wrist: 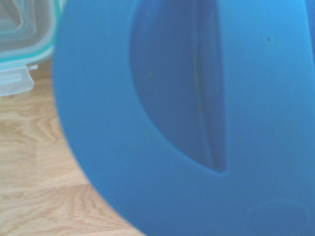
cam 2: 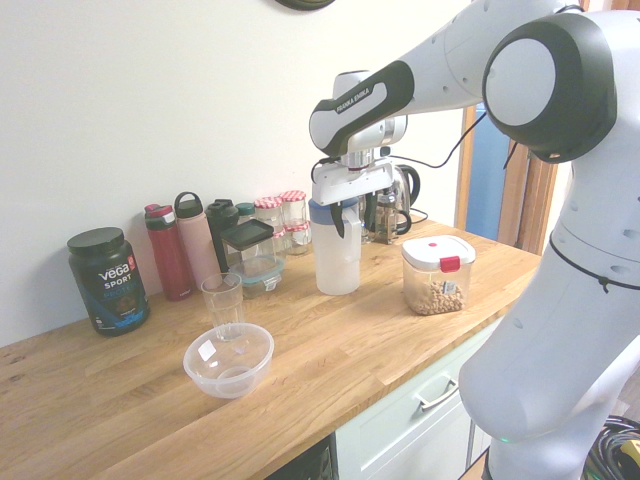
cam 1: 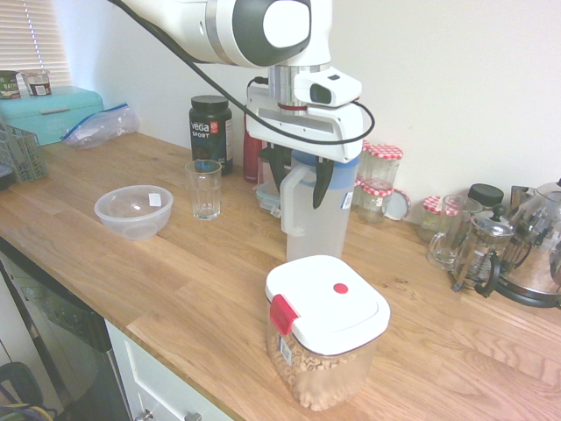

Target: Pour me some water

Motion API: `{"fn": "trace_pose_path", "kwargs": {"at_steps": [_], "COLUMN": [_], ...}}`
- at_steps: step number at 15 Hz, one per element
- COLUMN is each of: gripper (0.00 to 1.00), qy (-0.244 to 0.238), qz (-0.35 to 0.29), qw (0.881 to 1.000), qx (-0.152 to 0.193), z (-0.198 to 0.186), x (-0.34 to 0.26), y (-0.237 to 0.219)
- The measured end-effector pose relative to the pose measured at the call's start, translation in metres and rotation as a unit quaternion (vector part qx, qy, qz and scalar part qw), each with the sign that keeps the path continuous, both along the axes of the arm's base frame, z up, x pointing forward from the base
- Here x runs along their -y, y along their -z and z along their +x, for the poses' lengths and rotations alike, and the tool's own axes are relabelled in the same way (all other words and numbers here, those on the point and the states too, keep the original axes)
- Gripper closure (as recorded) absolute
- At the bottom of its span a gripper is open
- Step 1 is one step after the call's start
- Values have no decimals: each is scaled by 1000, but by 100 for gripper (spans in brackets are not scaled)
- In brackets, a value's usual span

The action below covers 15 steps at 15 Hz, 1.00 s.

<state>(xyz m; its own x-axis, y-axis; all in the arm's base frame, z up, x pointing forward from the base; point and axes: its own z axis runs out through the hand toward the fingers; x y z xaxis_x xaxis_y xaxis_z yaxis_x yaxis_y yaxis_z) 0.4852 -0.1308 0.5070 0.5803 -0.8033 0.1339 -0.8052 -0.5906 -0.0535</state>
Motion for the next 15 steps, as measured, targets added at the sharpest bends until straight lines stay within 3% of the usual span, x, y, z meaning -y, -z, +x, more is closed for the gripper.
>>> {"fn": "trace_pose_path", "kwargs": {"at_steps": [15], "gripper": [100], "qy": [-20], "qz": [-3], "qw": [1000], "qx": [-1], "z": [18], "x": [-9], "y": [1]}}
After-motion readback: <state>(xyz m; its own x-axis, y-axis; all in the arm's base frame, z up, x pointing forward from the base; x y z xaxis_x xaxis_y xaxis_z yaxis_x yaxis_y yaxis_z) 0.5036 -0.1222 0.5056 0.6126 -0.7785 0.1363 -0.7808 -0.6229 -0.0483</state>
